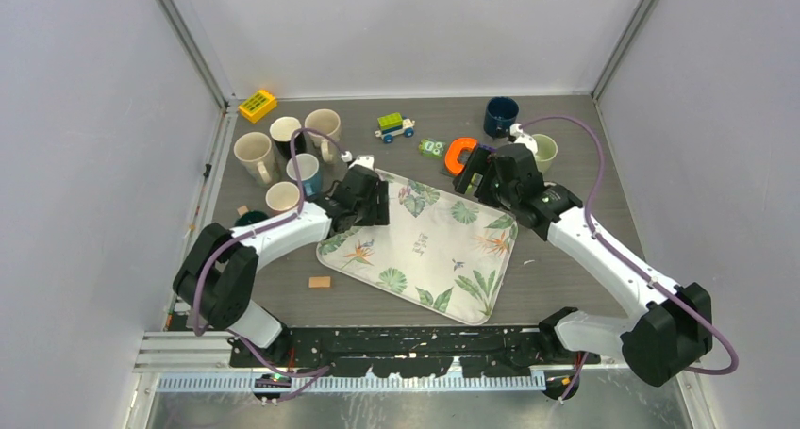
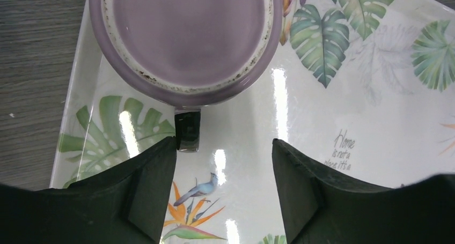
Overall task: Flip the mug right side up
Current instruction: Turn over the cup on the tray.
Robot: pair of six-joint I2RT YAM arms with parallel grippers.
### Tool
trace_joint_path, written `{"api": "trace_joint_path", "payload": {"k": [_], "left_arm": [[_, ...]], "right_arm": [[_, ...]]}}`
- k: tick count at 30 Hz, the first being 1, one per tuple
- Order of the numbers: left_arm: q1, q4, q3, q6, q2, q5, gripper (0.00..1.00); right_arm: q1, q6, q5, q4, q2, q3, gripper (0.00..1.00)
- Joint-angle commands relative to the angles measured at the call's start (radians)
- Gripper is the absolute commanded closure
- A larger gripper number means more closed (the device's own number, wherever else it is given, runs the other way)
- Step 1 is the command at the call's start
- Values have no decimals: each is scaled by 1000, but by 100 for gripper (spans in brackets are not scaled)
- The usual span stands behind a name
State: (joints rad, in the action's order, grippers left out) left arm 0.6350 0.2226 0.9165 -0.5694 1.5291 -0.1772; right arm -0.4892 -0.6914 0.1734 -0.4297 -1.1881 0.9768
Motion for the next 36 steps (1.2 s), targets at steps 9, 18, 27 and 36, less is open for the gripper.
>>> {"api": "trace_joint_path", "payload": {"k": [9, 18, 27, 36], "left_arm": [[21, 58, 130, 99, 34, -205, 49], [21, 77, 152, 110, 80, -220, 55], [20, 58, 173, 112, 109, -224, 59], [20, 42, 191, 108, 135, -227, 69]], "right_arm": [[-3, -33, 8, 66, 48, -35, 0], [-3, -42, 2, 65, 56, -55, 0], [-2, -46, -3, 72, 63, -72, 0], [-3, -48, -4, 71, 76, -85, 0]]}}
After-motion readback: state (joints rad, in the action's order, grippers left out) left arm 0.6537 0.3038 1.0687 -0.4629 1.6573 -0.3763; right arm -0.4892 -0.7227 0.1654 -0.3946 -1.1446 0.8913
